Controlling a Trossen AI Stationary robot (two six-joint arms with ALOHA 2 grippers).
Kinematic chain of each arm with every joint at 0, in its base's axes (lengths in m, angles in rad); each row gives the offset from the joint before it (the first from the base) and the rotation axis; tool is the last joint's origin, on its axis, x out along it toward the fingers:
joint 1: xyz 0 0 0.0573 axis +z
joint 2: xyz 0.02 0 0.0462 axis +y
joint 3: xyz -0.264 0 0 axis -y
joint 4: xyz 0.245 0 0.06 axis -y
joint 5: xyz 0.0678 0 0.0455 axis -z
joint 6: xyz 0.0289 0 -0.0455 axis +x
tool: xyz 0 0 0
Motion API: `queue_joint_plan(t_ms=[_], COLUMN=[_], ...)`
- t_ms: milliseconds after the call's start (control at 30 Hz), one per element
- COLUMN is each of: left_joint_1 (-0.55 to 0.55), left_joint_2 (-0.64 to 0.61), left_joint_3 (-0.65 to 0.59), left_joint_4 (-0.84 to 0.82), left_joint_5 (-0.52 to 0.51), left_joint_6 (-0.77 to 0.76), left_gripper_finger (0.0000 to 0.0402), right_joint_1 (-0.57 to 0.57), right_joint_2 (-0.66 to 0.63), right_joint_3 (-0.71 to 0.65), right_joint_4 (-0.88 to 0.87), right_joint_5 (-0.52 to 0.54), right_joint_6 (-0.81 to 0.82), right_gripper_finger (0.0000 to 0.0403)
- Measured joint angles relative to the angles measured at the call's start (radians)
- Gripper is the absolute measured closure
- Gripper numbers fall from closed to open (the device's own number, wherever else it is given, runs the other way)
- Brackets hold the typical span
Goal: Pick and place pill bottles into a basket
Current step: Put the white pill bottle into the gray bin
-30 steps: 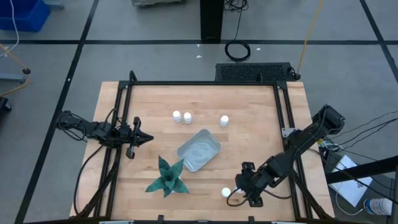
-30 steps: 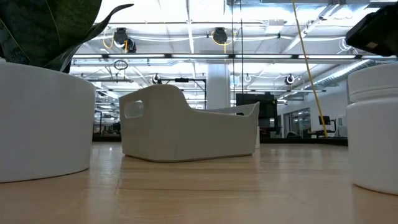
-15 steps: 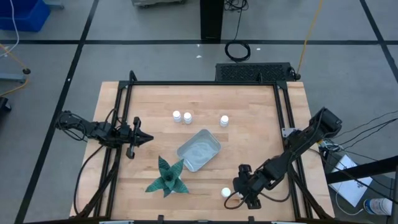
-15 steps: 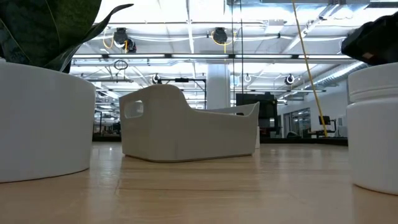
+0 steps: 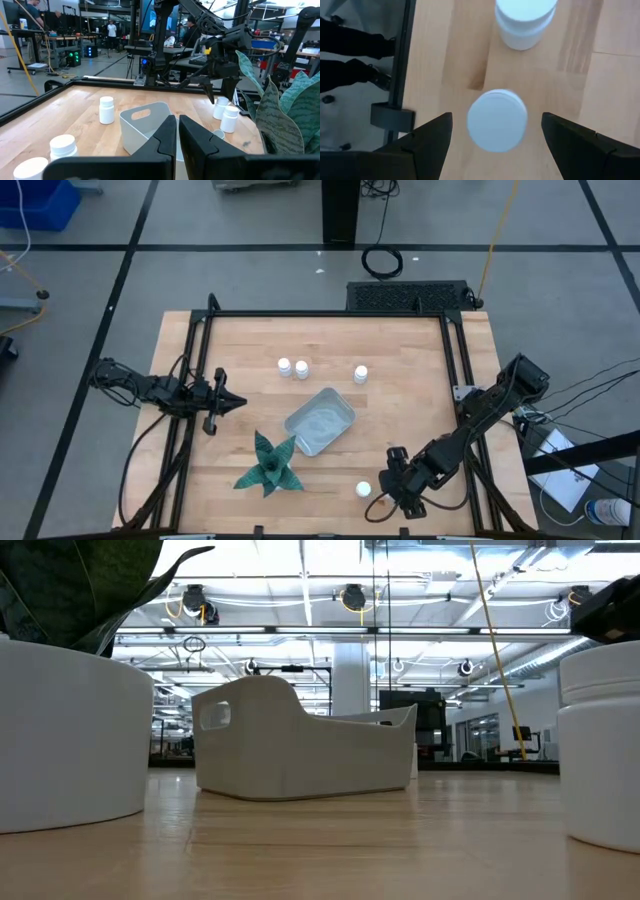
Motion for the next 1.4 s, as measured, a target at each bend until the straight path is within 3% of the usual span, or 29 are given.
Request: queue_joint_plan(t_ms=[267,1100,1400], left_joint_1=[0.000,0.000,0.000], left_joint_2=[0.000,0.000,0.000], left_joint_3=[0.000,0.000,0.000], left_joint_4=[0.000,0.000,0.000], left_joint_5=[0.000,0.000,0.000], left_joint_6=[0.000,0.000,0.000], left_gripper_finger=[0.0376,0.0376,0.0376], right_joint_1=[0.000,-0.016,-0.074], right_joint_2=[0.000,-0.003,-0.069], right_joint_3=[0.000,0.000,0.000], right_joint_4=[0.000,0.001,0.001], right_joint_5=[0.025,0.048,0.046], right_joint_6=[0.002,0.027,0.041], right_gripper_finger=[0.0115,0.0251,0.0240])
